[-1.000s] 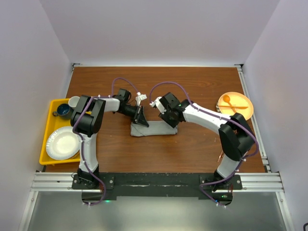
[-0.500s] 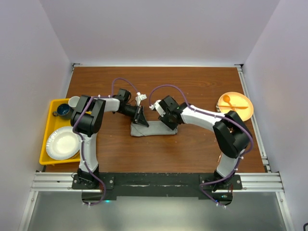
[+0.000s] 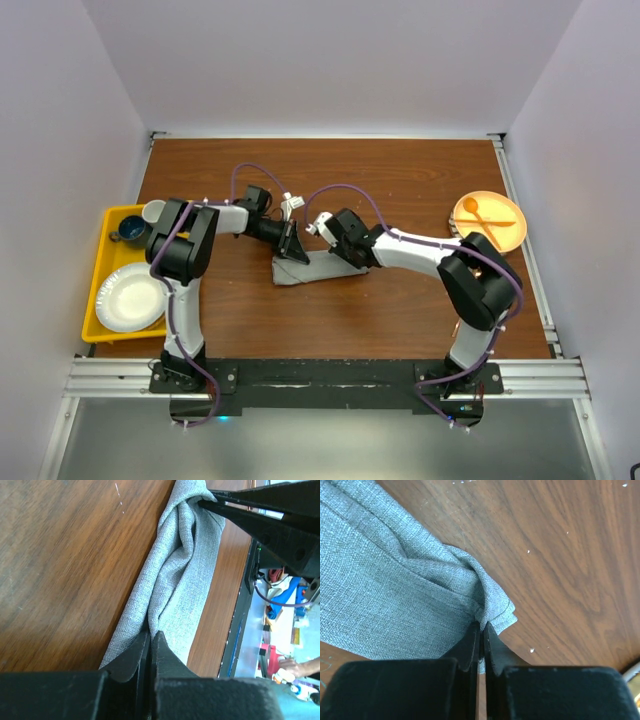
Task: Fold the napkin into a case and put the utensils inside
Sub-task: Grasp the top corner of the smaller rectangle folded napkin from the folded napkin.
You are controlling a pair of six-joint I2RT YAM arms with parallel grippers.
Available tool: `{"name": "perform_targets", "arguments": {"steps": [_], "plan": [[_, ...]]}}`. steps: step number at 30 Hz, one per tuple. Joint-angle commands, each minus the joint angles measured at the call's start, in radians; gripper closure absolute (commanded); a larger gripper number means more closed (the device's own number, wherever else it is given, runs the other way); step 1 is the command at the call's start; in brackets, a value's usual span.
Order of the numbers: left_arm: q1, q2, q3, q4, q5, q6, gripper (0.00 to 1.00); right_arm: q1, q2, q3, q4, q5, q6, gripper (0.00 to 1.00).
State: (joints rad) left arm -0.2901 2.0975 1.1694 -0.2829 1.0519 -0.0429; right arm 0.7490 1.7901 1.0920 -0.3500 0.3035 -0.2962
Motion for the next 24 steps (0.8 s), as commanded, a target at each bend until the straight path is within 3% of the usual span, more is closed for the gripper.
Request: {"name": "perform_targets", "arguments": {"steps": [1, 7, 10, 14, 17, 21, 24], "plan": [[-0.003, -0.008, -0.07, 0.007, -0.196, -0.011, 1.0, 0.036, -0.058, -0.056, 0.06, 0.097, -0.047, 1.0], [-0.001, 0.044, -0.057, -0.035, -0.266, 0.015, 1.0, 0.078, -0.043, -0.075, -0.018, 0.007, -0.001, 0.94], [-0.001, 0.056, -0.054, -0.048, -0.277, 0.038, 1.0, 0.064, -0.081, -0.037, -0.142, -0.062, 0.035, 0.85], [-0.001, 0.075, -0.036, -0.065, -0.276, 0.083, 1.0, 0.04, -0.141, 0.023, -0.237, -0.151, 0.052, 0.61], [-0.003, 0.088, -0.017, -0.082, -0.276, 0.101, 1.0, 0.007, -0.15, 0.122, -0.282, -0.184, 0.058, 0.52], [-0.004, 0.101, -0.004, -0.096, -0.276, 0.121, 1.0, -0.062, -0.121, 0.233, -0.316, -0.295, 0.065, 0.54], [-0.004, 0.099, -0.001, -0.104, -0.276, 0.127, 1.0, -0.118, -0.091, 0.293, -0.328, -0.387, 0.075, 0.67]]}}
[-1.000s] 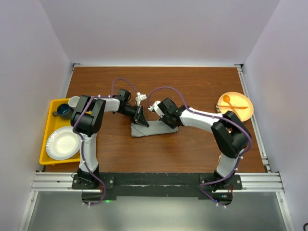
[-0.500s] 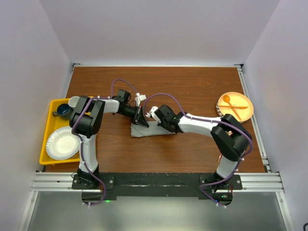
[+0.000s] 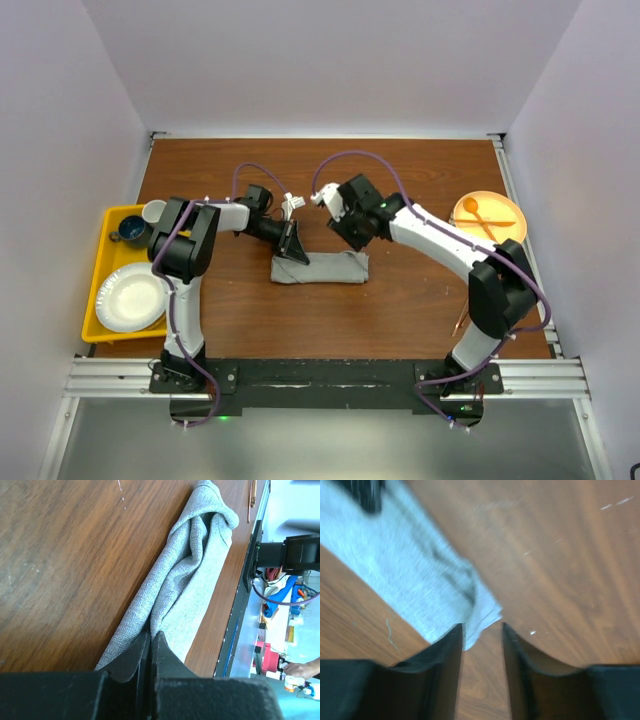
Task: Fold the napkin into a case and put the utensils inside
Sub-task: Grasp the top corner of the smaller rectangle folded napkin from the folded napkin.
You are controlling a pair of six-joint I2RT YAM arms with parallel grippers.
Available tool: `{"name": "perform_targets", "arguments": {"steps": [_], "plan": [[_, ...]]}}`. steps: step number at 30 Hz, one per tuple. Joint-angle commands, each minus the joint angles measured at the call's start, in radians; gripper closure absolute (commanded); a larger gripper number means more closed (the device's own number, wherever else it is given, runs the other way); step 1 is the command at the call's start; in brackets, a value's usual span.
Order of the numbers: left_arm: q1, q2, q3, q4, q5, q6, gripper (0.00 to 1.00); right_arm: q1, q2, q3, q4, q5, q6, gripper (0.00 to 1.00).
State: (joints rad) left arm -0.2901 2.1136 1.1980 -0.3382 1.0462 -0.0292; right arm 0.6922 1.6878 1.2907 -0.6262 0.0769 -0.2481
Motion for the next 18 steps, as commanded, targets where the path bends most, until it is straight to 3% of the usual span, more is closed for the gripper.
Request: {"name": "perform_targets", "arguments": {"steps": [1, 9, 18], "plan": [[-0.004, 0.083, -0.029, -0.048, -0.27, 0.115, 1.0, -0.089, 0.024, 0.104, -0.067, -0.176, 0.033, 0.76], [-0.004, 0.078, -0.04, -0.039, -0.27, 0.11, 1.0, -0.126, 0.059, 0.045, -0.112, -0.298, 0.055, 0.85], [-0.004, 0.077, -0.049, -0.033, -0.273, 0.106, 1.0, -0.125, 0.153, -0.094, 0.034, -0.284, 0.105, 0.85]]}}
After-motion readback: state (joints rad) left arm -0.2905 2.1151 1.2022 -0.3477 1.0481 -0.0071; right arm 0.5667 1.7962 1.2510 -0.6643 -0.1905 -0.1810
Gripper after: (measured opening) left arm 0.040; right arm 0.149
